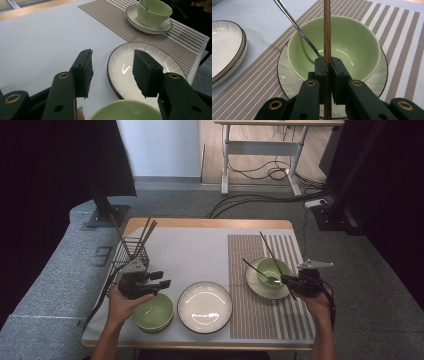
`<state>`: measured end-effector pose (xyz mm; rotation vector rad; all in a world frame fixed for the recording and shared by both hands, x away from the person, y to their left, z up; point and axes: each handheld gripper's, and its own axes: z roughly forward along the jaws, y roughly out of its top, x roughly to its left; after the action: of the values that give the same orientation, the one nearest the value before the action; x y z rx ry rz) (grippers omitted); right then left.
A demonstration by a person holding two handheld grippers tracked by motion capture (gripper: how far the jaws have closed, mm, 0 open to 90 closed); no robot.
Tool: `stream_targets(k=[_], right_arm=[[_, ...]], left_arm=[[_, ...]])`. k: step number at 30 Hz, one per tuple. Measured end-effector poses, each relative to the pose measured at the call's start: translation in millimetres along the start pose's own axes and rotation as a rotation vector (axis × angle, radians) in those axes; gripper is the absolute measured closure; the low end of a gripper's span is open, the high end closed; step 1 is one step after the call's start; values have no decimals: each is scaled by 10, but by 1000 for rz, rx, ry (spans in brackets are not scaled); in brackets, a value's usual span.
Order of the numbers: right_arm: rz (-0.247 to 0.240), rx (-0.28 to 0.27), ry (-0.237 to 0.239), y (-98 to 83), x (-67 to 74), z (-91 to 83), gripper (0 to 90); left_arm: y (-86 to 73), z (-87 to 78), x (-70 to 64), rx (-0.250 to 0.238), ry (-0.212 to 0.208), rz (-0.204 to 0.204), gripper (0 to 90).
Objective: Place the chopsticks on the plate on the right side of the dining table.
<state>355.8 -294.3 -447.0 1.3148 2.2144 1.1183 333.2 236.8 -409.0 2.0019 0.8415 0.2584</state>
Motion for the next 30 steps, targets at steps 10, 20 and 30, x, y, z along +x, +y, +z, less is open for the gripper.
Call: stream_targets(k=[10,20,30], right_arm=[[11,5,-18,-21,-21,17,849],[48,6,-25,-81,-110,25,849],[69,-9,-44,-102,-158,-44,849]], left_arm=[[-7,-5,13,1,-1,-4,505],[-12,6,16,3,0,-5,505],[-14,7,16,4,-1,-5,505]])
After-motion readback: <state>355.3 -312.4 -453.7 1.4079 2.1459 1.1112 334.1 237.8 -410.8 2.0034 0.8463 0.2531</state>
